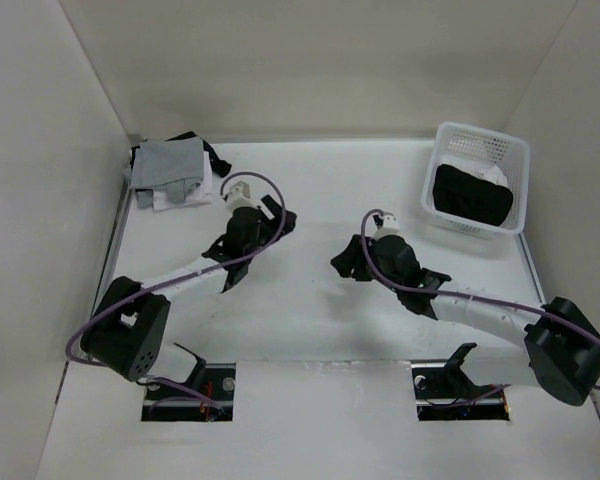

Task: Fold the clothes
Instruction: Neatly place the folded tank top to the corner

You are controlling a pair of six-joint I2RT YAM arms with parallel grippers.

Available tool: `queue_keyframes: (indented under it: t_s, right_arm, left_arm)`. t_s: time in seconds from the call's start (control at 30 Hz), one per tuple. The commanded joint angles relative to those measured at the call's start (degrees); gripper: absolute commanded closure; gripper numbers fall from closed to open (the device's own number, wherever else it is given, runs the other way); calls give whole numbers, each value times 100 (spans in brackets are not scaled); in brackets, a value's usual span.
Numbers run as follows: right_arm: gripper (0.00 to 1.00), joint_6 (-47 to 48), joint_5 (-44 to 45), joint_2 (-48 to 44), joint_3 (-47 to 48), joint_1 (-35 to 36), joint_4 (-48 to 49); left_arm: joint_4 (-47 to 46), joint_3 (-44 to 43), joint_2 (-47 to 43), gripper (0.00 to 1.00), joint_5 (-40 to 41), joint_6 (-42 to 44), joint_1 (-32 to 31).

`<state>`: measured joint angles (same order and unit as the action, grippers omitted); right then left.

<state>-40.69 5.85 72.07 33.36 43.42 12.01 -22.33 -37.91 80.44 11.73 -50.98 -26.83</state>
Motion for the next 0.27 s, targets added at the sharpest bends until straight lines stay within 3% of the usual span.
queue_keyframes:
  t_s: [0.0, 0.17, 0.23]
  right_arm:
    - [41, 166, 759, -369, -321, -145, 108]
    - [37, 289, 1032, -422, -682, -303, 530]
    - [36, 289, 1041, -422, -752, -312, 644]
  left_arm:
    - [335, -85, 199, 28, -328, 317, -449]
    - [-210, 144, 612, 33, -373, 115, -967]
    - [-289, 117, 700, 31, -329, 124, -1144]
